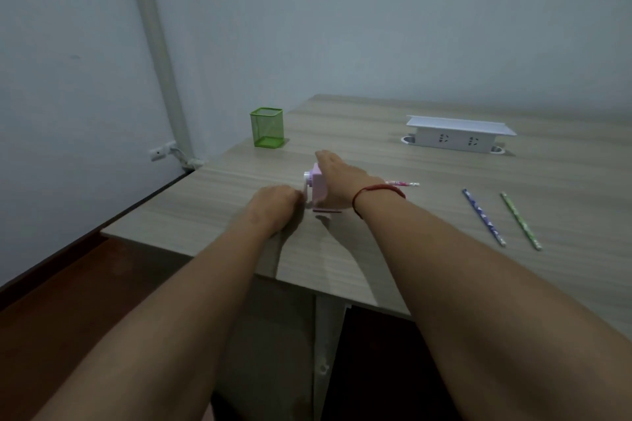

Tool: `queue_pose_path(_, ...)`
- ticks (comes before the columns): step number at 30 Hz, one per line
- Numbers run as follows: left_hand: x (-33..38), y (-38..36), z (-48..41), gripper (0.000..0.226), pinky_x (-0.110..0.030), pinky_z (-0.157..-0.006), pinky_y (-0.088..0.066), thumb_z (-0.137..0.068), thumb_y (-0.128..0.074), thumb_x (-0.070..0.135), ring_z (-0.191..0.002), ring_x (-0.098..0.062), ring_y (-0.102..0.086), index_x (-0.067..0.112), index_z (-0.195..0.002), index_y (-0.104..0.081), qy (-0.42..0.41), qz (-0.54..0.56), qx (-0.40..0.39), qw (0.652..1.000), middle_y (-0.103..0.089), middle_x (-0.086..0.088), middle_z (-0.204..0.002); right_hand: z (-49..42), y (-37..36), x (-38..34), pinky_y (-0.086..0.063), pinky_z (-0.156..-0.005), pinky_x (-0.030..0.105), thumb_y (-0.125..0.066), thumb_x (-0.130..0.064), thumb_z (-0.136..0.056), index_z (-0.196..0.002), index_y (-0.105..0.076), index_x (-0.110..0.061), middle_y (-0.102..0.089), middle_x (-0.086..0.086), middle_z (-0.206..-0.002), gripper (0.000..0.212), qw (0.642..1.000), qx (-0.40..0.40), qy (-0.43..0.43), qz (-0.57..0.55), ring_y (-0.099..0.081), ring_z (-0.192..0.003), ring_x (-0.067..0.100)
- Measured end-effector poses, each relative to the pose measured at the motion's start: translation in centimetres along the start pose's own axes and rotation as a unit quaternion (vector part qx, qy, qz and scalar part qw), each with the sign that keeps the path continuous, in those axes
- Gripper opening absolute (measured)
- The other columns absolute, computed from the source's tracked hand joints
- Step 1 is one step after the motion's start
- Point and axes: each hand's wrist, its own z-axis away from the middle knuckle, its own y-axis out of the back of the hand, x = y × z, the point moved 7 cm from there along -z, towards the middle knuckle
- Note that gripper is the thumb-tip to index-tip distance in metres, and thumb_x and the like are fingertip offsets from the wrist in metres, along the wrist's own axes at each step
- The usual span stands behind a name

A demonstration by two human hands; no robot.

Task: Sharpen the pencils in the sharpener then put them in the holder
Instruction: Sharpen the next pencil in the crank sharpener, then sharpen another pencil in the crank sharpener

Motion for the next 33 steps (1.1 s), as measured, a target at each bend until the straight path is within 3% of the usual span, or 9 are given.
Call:
queue_pose_path(3, -0.6, -0.3, -0.4, 0.025, -0.038, -0.089, -0.050, -0.094, -0.046, 0.024, -0.103, -0.029, -0.062, 0.022, -0.108, -0.067, 0.026, 0.020, -0.026, 0.999, -0.066, -0.009, -0.114, 0.3, 1.2, 1.5, -0.027, -0.119, 0.041, -0.078, -0.009, -0.078, -0.156, 0.002, -0.012, 0.006, 0.002, -0.164, 0.112, 0.997, -0.026, -0.004, -0.071, -0.022, -0.148, 0.028)
queue_pose_path(7, -0.6, -0.4, -0.4, 0.029, -0.038, -0.083, -0.048, -0.096, -0.040, 0.027, -0.101, -0.030, -0.060, 0.015, -0.104, -0.065, 0.044, 0.059, -0.031, 0.997, -0.065, -0.011, -0.112, 1.2, 1.8, 3.9, -0.040, -0.103, 0.032, -0.062, -0.007, -0.089, -0.145, -0.038, -0.007, -0.042, 0.016, -0.147, 0.061, 0.997, -0.049, -0.057, 0.000, -0.047, -0.131, 0.030)
queue_pose_path(10, -0.7, 0.6, -0.6, 0.034, -0.040, -0.087, -0.048, -0.098, -0.033, 0.028, -0.104, -0.032, -0.058, 0.009, -0.105, -0.061, 0.077, 0.153, 0.014, 0.985, -0.063, -0.018, -0.116, 2.1, 1.7, 3.7, -0.041, -0.102, 0.034, -0.046, -0.019, -0.101, -0.139, -0.050, -0.009, -0.050, 0.020, -0.141, 0.039, 0.995, -0.063, -0.050, 0.052, -0.051, -0.127, 0.033)
queue_pose_path(13, 0.4, 3.1, -2.0, 0.040, -0.042, -0.101, -0.042, -0.101, -0.029, 0.024, -0.121, -0.034, -0.051, 0.003, -0.127, -0.050, 0.083, 0.242, 0.111, 0.960, -0.053, -0.023, -0.132, 2.7, 2.6, 2.6, -0.043, -0.097, 0.037, -0.035, -0.017, -0.104, -0.135, -0.053, -0.012, -0.054, 0.017, -0.137, 0.036, 0.992, 0.007, -0.009, 0.123, -0.054, -0.124, 0.033)
queue_pose_path(15, 2.2, 4.1, -2.8, 0.035, -0.042, -0.098, -0.042, -0.102, -0.030, 0.021, -0.116, -0.035, -0.052, 0.001, -0.119, -0.052, 0.033, 0.258, 0.128, 0.957, -0.057, -0.024, -0.123, 2.6, 2.7, 2.1, -0.045, -0.094, 0.038, -0.035, -0.009, -0.102, -0.131, -0.055, -0.012, -0.057, 0.014, -0.133, 0.036, 0.985, 0.042, -0.004, 0.167, -0.057, -0.121, 0.032)
queue_pose_path(17, 4.0, 3.5, -3.2, 0.027, -0.042, -0.094, -0.041, -0.101, -0.035, 0.016, -0.109, -0.035, -0.053, 0.002, -0.107, -0.057, -0.019, 0.226, 0.110, 0.968, -0.060, -0.021, -0.114, 2.3, 2.3, 2.0, -0.047, -0.093, 0.038, -0.037, -0.006, -0.101, -0.130, -0.058, -0.011, -0.059, 0.013, -0.130, 0.036, 0.981, 0.047, -0.006, 0.187, -0.059, -0.119, 0.032)
queue_pose_path(20, 5.1, 2.1, -2.9, 0.026, -0.042, -0.098, -0.038, -0.094, -0.047, 0.013, -0.115, -0.029, -0.048, 0.008, -0.118, -0.055, -0.057, 0.139, 0.122, 0.981, -0.056, -0.011, -0.122, 2.4, 2.1, 2.7, -0.048, -0.091, 0.038, -0.039, -0.009, -0.102, -0.127, -0.060, -0.012, -0.061, 0.014, -0.127, 0.033, 0.978, 0.048, -0.002, 0.203, -0.061, -0.115, 0.033)
queue_pose_path(26, 4.6, 2.1, -2.6, 0.032, -0.045, -0.094, -0.043, -0.099, -0.033, 0.020, -0.110, -0.032, -0.050, 0.013, -0.121, -0.055, -0.007, 0.185, 0.177, 0.967, -0.055, -0.012, -0.121, 2.4, 2.6, 4.0, -0.049, -0.087, 0.037, -0.045, -0.010, -0.101, -0.122, -0.064, -0.012, -0.062, 0.014, -0.122, 0.029, 0.975, 0.065, 0.015, 0.210, -0.063, -0.111, 0.034)
queue_pose_path(33, 5.5, 2.9, -2.2, 0.036, -0.044, -0.095, -0.042, -0.099, -0.029, 0.023, -0.108, -0.032, -0.051, 0.010, -0.116, -0.058, -0.003, 0.235, 0.142, 0.962, -0.056, -0.016, -0.117, 3.5, 2.7, 5.2, -0.049, -0.086, 0.039, -0.050, -0.009, -0.098, -0.119, -0.064, -0.008, -0.063, 0.017, -0.119, 0.025, 0.975, 0.075, -0.002, 0.211, -0.062, -0.109, 0.035)
